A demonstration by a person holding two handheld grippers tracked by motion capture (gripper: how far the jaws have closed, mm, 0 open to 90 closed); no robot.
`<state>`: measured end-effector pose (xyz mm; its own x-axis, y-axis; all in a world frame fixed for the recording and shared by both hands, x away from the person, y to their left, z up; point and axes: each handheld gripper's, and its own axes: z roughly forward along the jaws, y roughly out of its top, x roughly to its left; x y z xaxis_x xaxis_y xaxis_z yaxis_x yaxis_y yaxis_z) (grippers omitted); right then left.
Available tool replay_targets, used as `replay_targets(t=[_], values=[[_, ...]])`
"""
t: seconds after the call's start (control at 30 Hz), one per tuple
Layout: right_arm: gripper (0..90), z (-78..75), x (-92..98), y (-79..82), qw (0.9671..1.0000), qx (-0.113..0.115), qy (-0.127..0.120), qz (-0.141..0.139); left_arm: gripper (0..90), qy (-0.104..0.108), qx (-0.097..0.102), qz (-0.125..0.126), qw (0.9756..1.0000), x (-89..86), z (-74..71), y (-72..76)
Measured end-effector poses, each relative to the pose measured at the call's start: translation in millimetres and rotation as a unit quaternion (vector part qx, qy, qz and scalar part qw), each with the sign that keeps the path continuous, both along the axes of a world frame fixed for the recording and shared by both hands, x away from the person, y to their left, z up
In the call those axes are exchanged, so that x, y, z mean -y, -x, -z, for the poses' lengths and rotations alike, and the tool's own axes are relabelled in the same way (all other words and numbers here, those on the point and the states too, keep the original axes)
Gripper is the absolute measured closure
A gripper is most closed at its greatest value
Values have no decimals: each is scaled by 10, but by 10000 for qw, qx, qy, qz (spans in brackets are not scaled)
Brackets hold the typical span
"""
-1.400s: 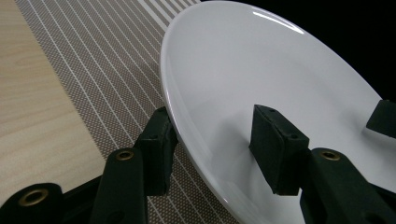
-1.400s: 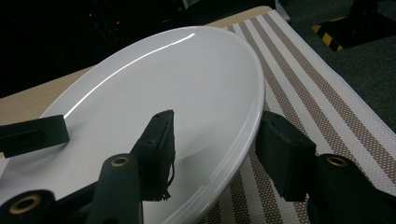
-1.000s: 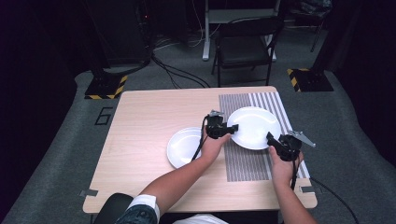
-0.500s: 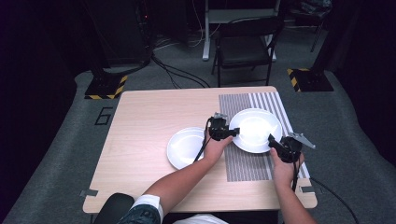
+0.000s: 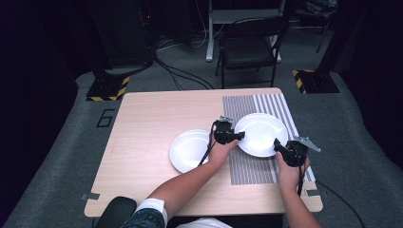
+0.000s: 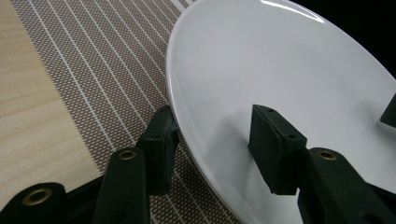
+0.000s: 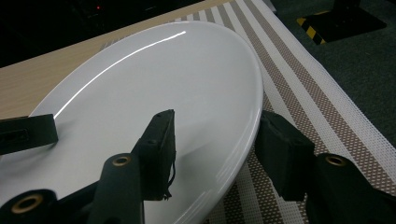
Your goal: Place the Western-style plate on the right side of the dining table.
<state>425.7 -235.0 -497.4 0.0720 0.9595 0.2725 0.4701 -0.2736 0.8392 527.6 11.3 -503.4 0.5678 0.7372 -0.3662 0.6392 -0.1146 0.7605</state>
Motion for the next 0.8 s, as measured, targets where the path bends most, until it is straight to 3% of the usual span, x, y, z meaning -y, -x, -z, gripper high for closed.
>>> replay_targets(t=[0.4,0.8], values=[[478,53,-7,-39,9998,-147,97,15,542,-82,-38,-109,9999,23,11,-18],[485,84,9,-53,9992,-303,246,42,549,-321,-105,-152,9993,100,40,-23]])
